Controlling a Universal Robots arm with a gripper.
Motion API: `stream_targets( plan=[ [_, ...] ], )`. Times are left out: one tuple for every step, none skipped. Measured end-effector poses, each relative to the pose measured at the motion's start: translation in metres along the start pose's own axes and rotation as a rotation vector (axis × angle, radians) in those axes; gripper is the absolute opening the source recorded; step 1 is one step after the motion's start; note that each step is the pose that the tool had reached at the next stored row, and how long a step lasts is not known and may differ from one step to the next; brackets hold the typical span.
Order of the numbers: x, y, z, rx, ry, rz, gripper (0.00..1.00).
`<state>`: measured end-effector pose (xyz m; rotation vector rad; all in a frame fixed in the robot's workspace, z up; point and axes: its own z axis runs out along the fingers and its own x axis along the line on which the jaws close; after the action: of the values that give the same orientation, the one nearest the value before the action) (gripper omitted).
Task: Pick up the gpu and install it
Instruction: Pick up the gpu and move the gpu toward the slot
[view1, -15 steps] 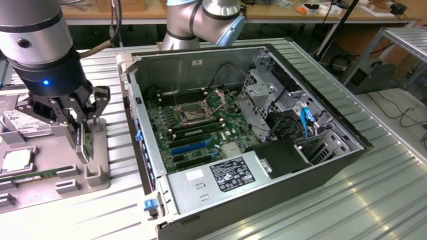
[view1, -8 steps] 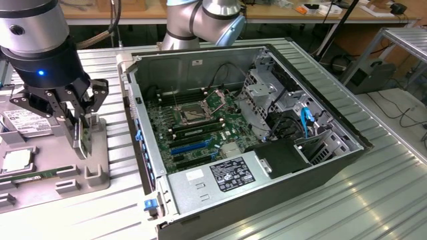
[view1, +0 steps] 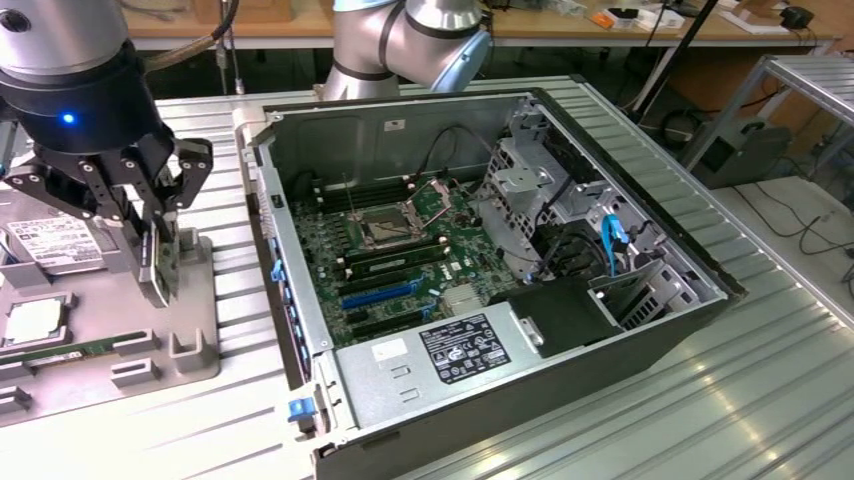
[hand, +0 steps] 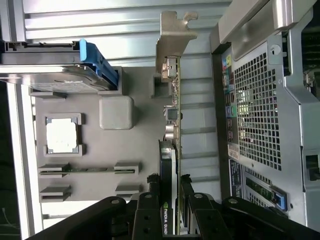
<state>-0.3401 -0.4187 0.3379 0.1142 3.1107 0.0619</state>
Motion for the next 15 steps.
stream_targets(
  plan=[
    [0.0,0.0001,-0.0037,0.0,0.0,0.0,0.27],
    [0.0,0.0003,-0.0069,0.0,0.0,0.0,0.27],
    [0.0,0.0004,-0.0095,0.0,0.0,0.0,0.27],
    [0.0,0.0005,-0.0116,0.0,0.0,0.0,0.27],
    [0.0,0.0006,-0.0137,0.0,0.0,0.0,0.27],
    [0.0,0.0007,-0.016,0.0,0.0001,0.0,0.27],
    [0.0,0.0007,-0.018,0.0,0.0,0.0,0.27],
    [-0.001,0.0008,-0.0196,-0.0001,0.0,0.0,0.27],
    [-0.001,0.0008,-0.0209,0.0,0.0,0.0,0.27],
    [-0.001,0.0009,-0.022,0.0,0.0,0.0,0.27],
    [-0.001,0.001,-0.0245,0.0,0.0001,0.0,0.27],
    [-0.001,0.0011,-0.026,0.0,0.0,0.0,0.27],
    [-0.001,0.0012,-0.0301,0.0,-0.0001,0.0,0.27],
    [-0.001,0.0013,-0.0321,0.0,0.0,0.0,0.27],
    [-0.001,0.0014,-0.0336,0.0,-0.0001,0.0,0.27]
  ],
)
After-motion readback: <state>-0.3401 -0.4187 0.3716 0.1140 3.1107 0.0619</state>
